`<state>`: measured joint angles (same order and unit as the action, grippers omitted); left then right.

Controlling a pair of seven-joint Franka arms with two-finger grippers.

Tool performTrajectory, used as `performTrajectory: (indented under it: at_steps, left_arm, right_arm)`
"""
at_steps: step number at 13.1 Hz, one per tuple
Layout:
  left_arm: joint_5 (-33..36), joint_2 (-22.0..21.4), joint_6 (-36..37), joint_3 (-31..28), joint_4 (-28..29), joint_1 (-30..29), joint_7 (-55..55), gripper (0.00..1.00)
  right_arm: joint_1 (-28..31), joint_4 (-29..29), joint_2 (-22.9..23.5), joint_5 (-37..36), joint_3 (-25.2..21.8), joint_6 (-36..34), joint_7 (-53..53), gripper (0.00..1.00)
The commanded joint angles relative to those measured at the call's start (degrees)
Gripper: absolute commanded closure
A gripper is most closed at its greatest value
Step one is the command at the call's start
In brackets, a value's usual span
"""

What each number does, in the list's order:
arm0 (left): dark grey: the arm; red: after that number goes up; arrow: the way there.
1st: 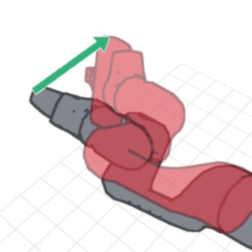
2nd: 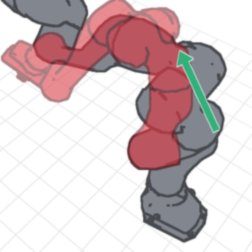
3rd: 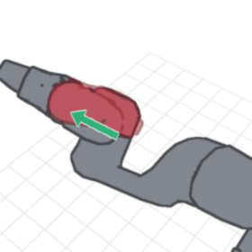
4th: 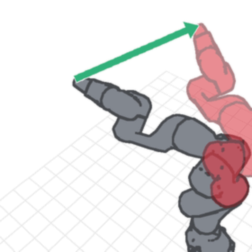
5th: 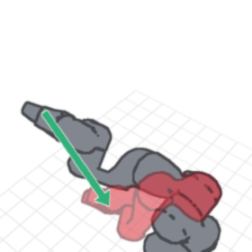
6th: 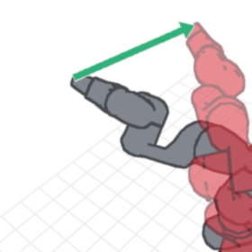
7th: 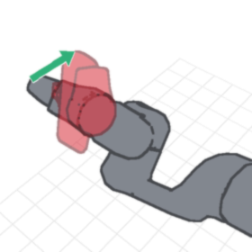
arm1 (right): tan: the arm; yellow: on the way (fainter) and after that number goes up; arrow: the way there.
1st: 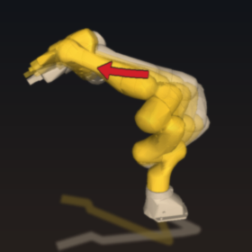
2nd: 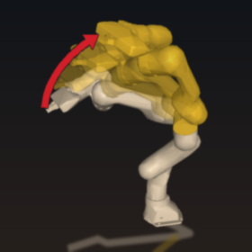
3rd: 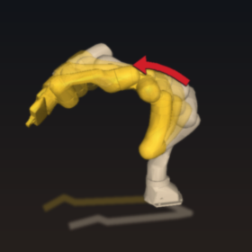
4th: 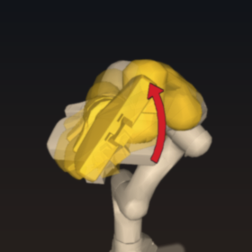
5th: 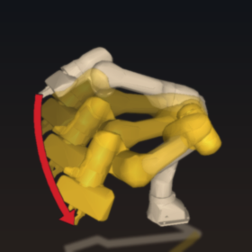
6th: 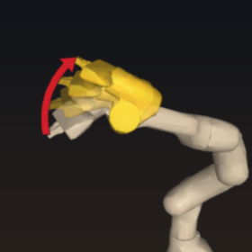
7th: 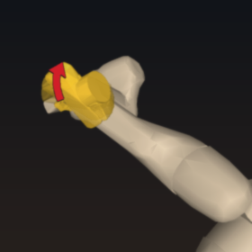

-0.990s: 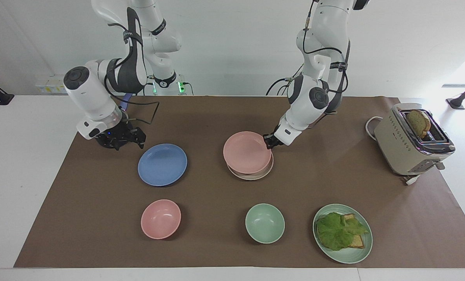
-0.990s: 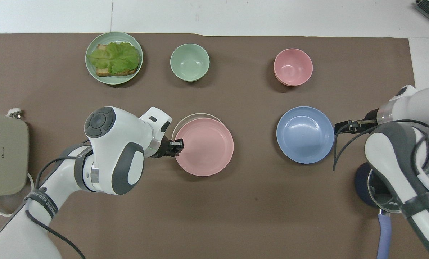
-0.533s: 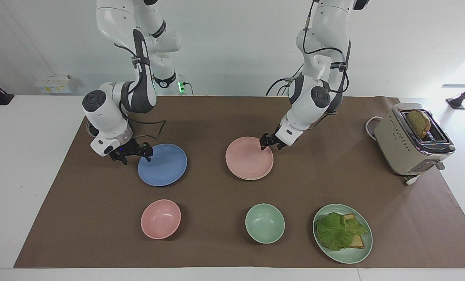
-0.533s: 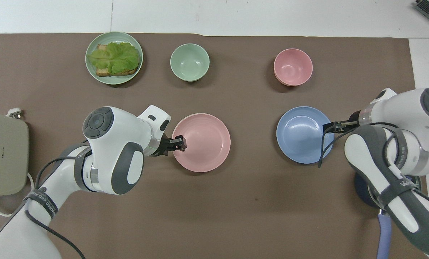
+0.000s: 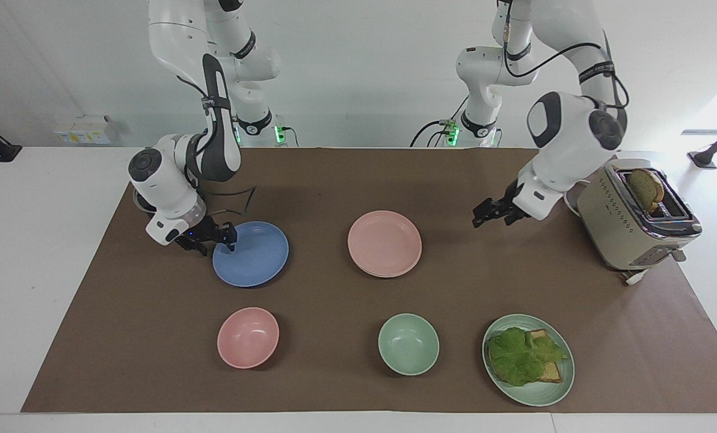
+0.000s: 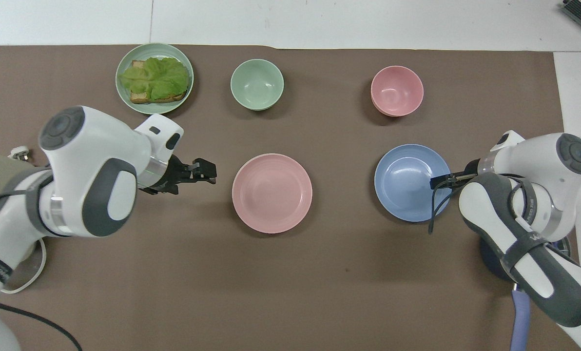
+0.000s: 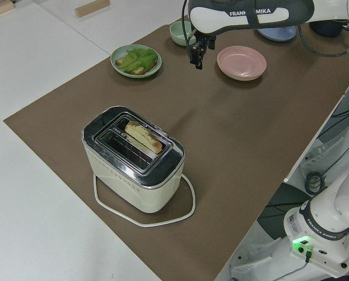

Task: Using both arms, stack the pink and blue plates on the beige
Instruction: 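Release the pink plate and withdraw the left gripper while the right grasps the blue plate, then carry the blue plate with the right gripper onto the pink plate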

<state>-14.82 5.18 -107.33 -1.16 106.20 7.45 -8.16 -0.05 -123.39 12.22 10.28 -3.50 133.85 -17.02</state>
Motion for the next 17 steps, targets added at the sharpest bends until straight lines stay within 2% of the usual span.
performTrajectory:
  at_steps: [1,4,5,8,12,14,17]
  left_arm:
    - [4.9,-1.8,6.1,0.6,-4.3,-4.7,5.4,0.00]
    - [13.6,-1.8,8.1,0.6,-11.1,-5.1,7.5,0.00]
    - [15.9,-1.8,11.2,0.6,-13.8,-5.1,9.0,0.00]
    - [15.6,-1.8,17.3,0.8,-20.1,-4.7,10.4,0.00]
    - [15.3,-6.2,18.6,1.2,-19.5,-4.4,9.7,0.00]
    - [15.2,-6.5,18.5,1.2,-19.4,-4.7,9.8,0.00]
    - [15.2,-6.5,18.5,1.2,-19.4,-5.0,9.9,0.00]
  right_arm:
    - [0.7,-0.7,-0.4,1.9,0.3,0.2,-1.7,1.00]
    - [0.6,0.2,0.1,2.6,0.3,-1.2,0.2,1.00]
    - [0.8,0.8,0.1,2.6,0.3,-2.1,0.0,1.00]
    - [1.0,3.9,-2.3,2.6,0.2,-7.9,-0.3,1.00]
    - [1.2,3.9,-10.1,2.6,0.2,-13.9,-0.5,1.00]
    - [1.8,4.6,-14.2,2.4,0.2,-18.4,-0.6,1.00]
    - [1.6,8.7,-17.3,1.6,0.2,-26.2,0.6,1.00]
